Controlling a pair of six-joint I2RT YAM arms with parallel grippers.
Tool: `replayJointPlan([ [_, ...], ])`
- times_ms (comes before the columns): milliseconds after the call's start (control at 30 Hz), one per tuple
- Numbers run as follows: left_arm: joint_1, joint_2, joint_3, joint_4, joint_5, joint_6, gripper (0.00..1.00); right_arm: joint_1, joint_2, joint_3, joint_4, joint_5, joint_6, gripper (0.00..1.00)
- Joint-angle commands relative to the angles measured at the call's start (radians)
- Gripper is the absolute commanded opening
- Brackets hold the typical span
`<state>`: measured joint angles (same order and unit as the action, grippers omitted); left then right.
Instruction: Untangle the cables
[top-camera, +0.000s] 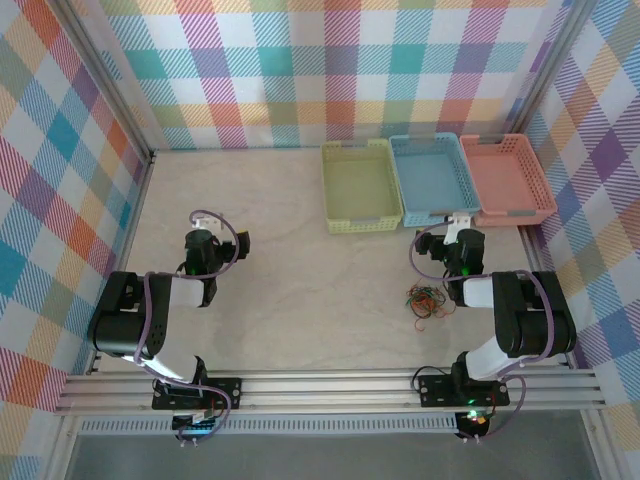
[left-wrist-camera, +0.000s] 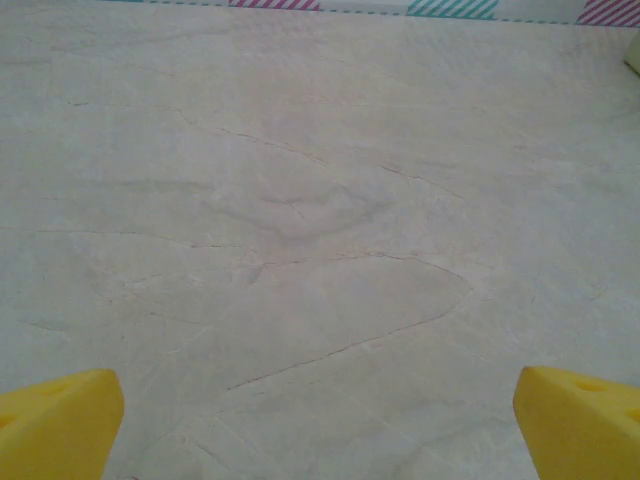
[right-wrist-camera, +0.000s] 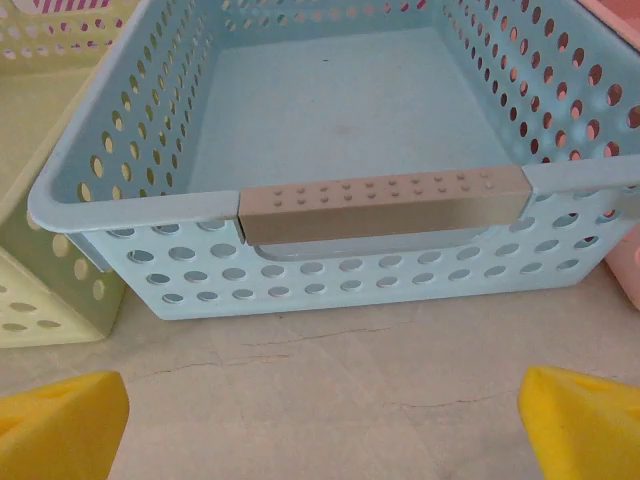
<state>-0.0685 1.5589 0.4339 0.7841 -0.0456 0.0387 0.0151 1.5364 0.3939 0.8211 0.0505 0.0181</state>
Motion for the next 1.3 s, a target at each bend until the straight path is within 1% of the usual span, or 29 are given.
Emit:
replayJointPlan([
  [0,0.007,0.005,-0.005,0.006,-0.010,-0.001,1.00,0.002,-0.002,0.013,0.018,-0.020,-0.001,1.00],
  [1167,0.006,0.004,-0.006,0.006,-0.011,-0.001,1.00,0.002,-0.002,0.014,0.014,-0.020,0.000,1.00],
  [1200,0.003,0.000,-0.009,0.013,-0.022,0.001,1.00,0.000,-0.002,0.014,0.013,-0.019,0.000,1.00],
  [1267,-0.033,-0.050,0.005,-0.049,-0.088,0.018,1.00,0.002,-0.004,0.011,0.021,-0.018,-0.002,1.00],
])
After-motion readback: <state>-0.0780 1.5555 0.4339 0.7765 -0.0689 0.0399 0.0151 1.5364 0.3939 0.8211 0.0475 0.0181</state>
